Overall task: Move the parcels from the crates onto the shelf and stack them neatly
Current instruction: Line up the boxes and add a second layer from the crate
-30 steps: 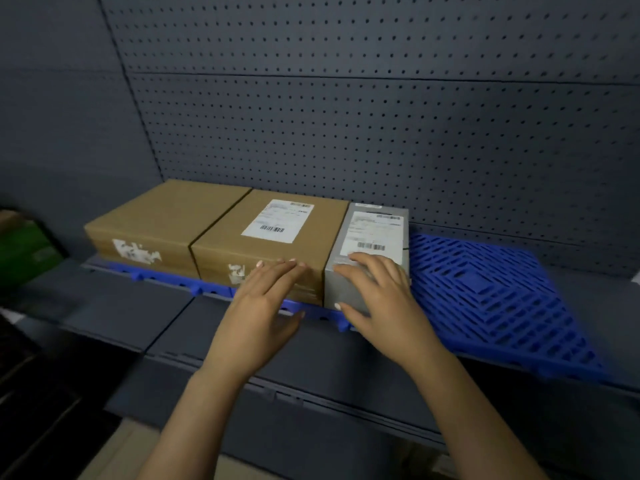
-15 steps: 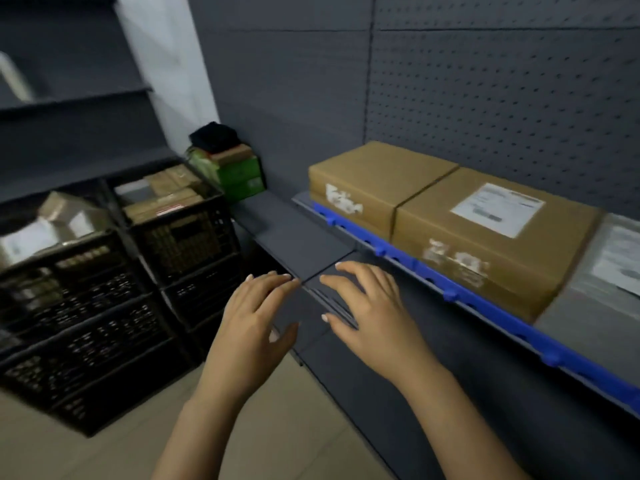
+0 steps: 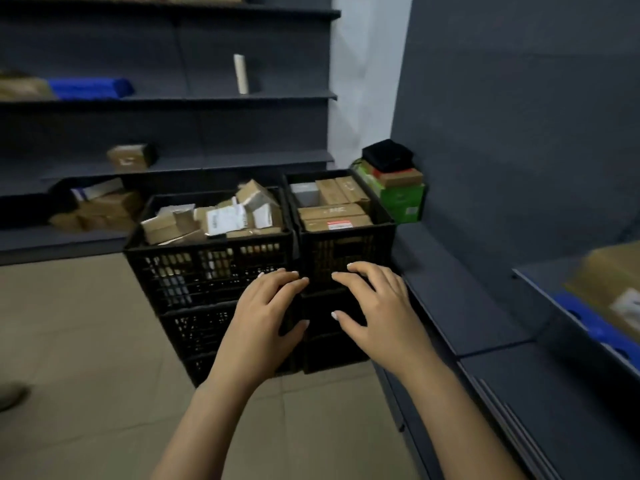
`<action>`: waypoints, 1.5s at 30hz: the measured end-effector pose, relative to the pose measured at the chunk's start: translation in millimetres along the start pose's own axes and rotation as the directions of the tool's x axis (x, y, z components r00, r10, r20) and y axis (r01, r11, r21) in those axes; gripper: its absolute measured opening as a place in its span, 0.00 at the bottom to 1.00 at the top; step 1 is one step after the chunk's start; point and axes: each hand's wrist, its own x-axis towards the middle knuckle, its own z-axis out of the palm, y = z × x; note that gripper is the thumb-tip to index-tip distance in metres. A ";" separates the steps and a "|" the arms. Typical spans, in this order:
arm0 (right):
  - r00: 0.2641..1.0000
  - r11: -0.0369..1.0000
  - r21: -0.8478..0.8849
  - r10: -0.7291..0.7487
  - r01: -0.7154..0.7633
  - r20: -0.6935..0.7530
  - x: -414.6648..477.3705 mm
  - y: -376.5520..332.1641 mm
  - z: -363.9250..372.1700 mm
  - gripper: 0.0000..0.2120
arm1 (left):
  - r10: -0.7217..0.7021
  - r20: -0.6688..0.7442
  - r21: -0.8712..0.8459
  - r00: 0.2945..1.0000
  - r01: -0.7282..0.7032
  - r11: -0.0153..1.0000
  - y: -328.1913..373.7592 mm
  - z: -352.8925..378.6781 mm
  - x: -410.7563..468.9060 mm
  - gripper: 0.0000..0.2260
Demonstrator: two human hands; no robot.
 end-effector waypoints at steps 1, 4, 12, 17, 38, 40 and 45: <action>1.000 1.000 0.010 -0.015 0.015 0.016 15.4 -3.3 8.3 0.24 | -0.017 -0.005 0.008 1.000 0.017 1.000 -13.4 -2.3 4.4 0.27; 0.997 0.998 0.041 -0.059 0.057 0.055 55.0 -7.5 32.6 0.24 | -0.075 -0.030 0.030 0.997 0.076 0.997 -49.7 -4.0 18.0 0.27; 0.988 0.991 0.092 -0.107 0.097 0.112 145.5 28.7 82.1 0.25 | -0.155 -0.055 0.063 0.986 0.159 0.985 -110.1 27.0 80.7 0.27; 0.987 0.991 0.088 -0.110 0.100 0.116 213.6 85.1 99.6 0.24 | -0.172 -0.056 0.066 0.983 0.176 0.982 -135.2 70.5 156.1 0.27; 0.950 0.994 -0.014 0.111 -0.112 0.290 412.0 285.7 190.6 0.27 | -0.186 0.246 -0.003 0.951 0.193 0.981 -256.9 251.3 382.9 0.32; 0.926 0.988 -0.023 0.150 -0.152 0.346 425.6 296.5 206.1 0.28 | -0.181 0.315 -0.003 0.932 0.192 0.981 -273.3 270.4 395.1 0.32; 0.861 0.977 -0.044 0.206 -0.210 0.465 445.3 318.0 243.6 0.31 | -0.183 0.476 -0.006 0.860 0.212 0.977 -303.2 312.2 412.6 0.31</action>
